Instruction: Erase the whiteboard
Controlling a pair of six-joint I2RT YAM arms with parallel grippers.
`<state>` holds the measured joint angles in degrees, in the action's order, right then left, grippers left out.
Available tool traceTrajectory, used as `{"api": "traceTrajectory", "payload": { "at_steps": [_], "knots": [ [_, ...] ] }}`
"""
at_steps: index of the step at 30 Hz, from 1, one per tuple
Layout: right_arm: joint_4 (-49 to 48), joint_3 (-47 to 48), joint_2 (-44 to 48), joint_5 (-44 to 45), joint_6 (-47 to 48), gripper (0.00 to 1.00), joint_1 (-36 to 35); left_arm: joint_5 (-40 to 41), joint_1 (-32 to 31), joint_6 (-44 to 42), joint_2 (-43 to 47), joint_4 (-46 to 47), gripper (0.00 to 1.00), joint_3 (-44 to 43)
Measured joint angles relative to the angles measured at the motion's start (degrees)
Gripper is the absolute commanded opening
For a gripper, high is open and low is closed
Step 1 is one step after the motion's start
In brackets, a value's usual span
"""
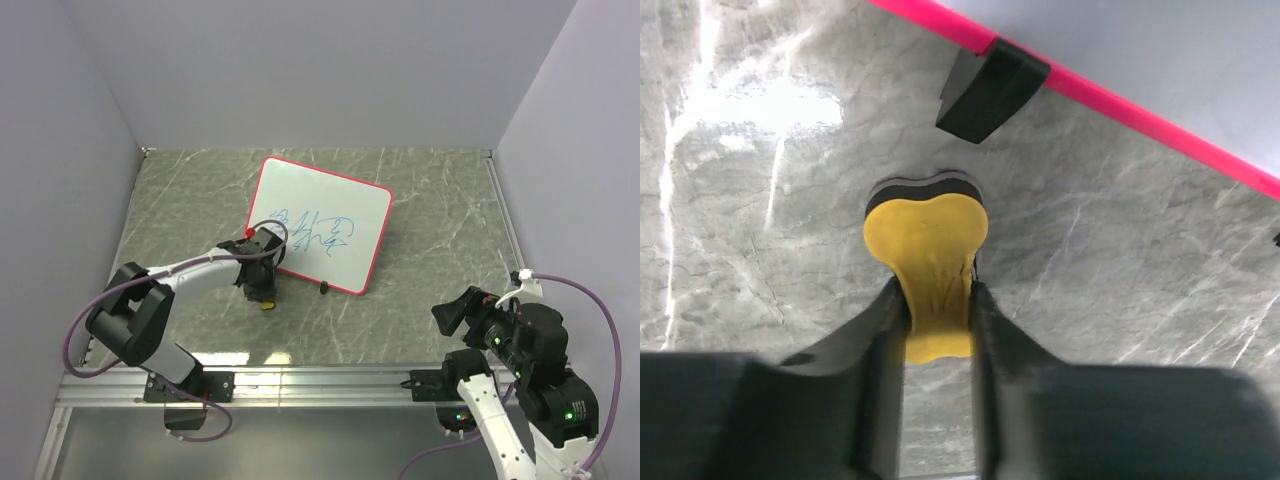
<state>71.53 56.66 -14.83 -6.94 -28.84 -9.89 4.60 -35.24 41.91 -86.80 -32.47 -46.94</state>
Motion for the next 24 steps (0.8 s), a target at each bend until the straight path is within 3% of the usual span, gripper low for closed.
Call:
{"api": "traceTrajectory", "payload": {
  "at_steps": [1, 3, 12, 17, 24],
  "knots": [
    [0.00, 0.00, 0.00, 0.00, 0.00, 0.94, 0.00, -0.02, 0.00, 0.20, -0.26, -0.15, 0.10, -0.28],
    [0.00, 0.00, 0.00, -0.04, 0.00, 0.94, 0.00, -0.11, -0.02, 0.72, -0.52, -0.33, 0.00, -0.74],
    [-0.70, 0.00, -1.03, -0.33, 0.00, 0.94, 0.00, 2.34, -1.03, 0.76, -0.81, -6.10, 0.00, -6.34],
    [-2.21, 0.00, -3.04, -0.79, -0.31, 0.92, 0.00, 3.82, -1.86, -0.11, -0.24, -8.76, 0.00, -18.23],
    [-3.37, 0.02, -4.70, -0.79, -1.66, 0.91, 0.00, 3.19, -8.33, -2.62, -5.20, -3.04, 0.00, -30.32]
  ]
}}
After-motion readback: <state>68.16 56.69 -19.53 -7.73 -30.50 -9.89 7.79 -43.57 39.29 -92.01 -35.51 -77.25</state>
